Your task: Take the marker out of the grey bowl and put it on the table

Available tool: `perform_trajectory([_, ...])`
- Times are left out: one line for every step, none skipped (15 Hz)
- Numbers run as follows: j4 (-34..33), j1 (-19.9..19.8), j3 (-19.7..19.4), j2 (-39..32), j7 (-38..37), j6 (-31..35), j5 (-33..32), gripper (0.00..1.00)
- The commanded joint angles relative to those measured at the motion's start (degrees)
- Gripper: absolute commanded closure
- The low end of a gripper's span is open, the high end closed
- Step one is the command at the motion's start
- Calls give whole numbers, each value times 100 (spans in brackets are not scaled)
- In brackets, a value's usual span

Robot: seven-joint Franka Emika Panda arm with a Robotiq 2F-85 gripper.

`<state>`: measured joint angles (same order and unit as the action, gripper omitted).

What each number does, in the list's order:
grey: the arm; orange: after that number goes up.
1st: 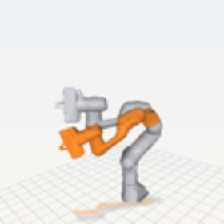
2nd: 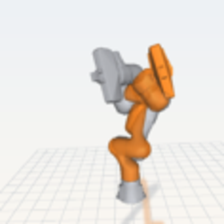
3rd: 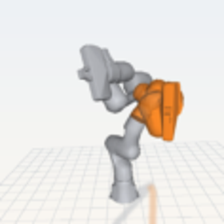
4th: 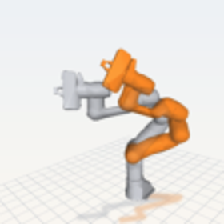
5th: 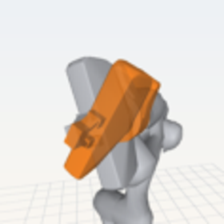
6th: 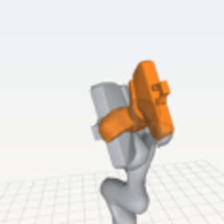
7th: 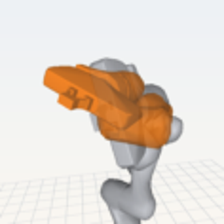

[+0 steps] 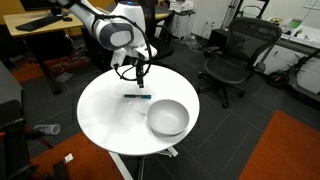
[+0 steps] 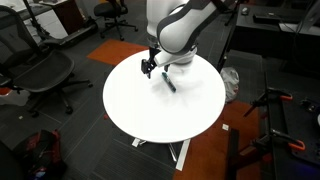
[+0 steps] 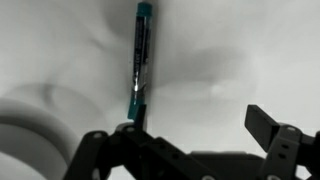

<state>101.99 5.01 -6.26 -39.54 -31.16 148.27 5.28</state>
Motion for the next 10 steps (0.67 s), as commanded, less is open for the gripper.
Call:
perform_trajectory([447, -34, 96, 584, 402, -201, 93, 0])
perform_trajectory([514, -41, 111, 675, 477, -226, 85, 0])
perform_trajectory([576, 58, -2, 745, 392, -228, -33, 0])
perform_trajectory([654, 41, 25, 838, 454, -230, -30, 0])
perform_trajectory([713, 52, 18, 896, 448, -226, -48, 0])
perform_trajectory([767, 50, 22, 955, 466, -236, -62, 0])
perform_trajectory([837, 32, 39, 1014, 515, -202, -64, 0])
perform_trajectory([493, 27, 21, 673, 398, -125, -12, 0])
perform_trajectory([554, 24, 24, 729, 418, -125, -16, 0])
perform_trajectory([592, 23, 25, 762, 420, -125, -17, 0])
